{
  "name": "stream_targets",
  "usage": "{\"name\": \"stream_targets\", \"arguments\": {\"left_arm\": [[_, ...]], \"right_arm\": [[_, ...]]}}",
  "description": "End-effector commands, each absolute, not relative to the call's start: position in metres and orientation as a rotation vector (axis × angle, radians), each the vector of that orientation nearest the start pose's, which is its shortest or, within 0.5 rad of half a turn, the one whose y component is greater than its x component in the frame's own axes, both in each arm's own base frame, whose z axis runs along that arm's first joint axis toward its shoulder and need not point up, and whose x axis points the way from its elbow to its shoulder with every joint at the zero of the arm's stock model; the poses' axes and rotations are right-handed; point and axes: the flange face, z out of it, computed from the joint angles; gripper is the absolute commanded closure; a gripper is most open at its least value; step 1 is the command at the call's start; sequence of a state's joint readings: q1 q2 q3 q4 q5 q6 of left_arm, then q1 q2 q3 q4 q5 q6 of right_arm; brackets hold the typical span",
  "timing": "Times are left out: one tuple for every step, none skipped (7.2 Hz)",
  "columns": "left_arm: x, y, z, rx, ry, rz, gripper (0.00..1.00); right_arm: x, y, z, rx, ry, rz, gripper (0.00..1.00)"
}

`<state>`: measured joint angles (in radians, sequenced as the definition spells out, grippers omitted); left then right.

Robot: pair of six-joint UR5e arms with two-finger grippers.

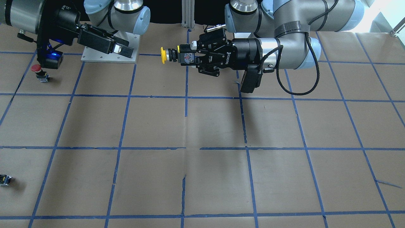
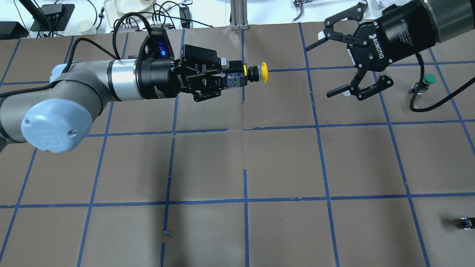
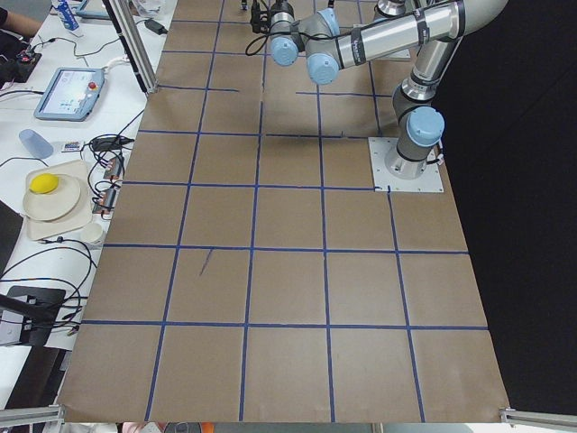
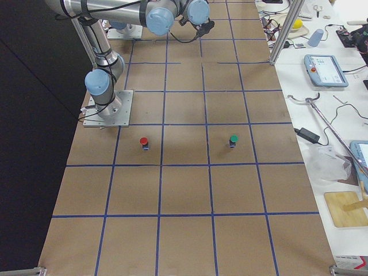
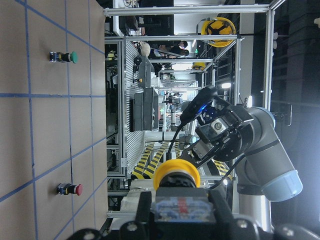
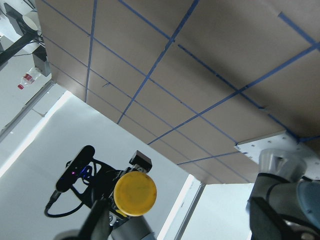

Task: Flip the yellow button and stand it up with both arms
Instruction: 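Bring the open right gripper to the yellow button held by the left gripper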

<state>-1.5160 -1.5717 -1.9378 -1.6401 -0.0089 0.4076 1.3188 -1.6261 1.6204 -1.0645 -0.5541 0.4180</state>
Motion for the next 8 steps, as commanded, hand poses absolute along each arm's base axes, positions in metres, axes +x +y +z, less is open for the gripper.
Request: {"name": "stream_targets", "arguments": {"left_arm": [[-0.208,-0.47,0.409,0.085,-1.531,0.025,0.96],[-0.208,-0.472,0.407,0.091,-1.525,0.023,0.96],[-0.209,-0.471,0.408,0.088,-1.522,0.023,0.96],[-0.21,-0.47,0.405,0.091,-1.524,0.017,0.96],[-0.21,-0.471,0.403,0.094,-1.524,0.014,0.96],[-0.21,-0.471,0.404,0.093,-1.524,0.015,0.96],[-0.21,-0.471,0.404,0.094,-1.524,0.014,0.96],[-0.21,-0.47,0.402,0.094,-1.524,0.014,0.96]], "right_arm": [[0.124,-0.476,0.488,1.06,1.717,0.778,0.05],[0.136,-0.485,0.479,1.068,1.69,0.827,0.06],[0.15,-0.482,0.477,1.046,1.719,0.848,0.06],[0.168,-0.478,0.483,1.012,1.741,0.863,0.06],[0.175,-0.477,0.483,0.999,1.748,0.868,0.08],[0.175,-0.477,0.485,0.994,1.752,0.861,0.09],[0.175,-0.479,0.484,0.992,1.752,0.858,0.22],[0.174,-0.486,0.478,0.988,1.757,0.851,0.29]]}}
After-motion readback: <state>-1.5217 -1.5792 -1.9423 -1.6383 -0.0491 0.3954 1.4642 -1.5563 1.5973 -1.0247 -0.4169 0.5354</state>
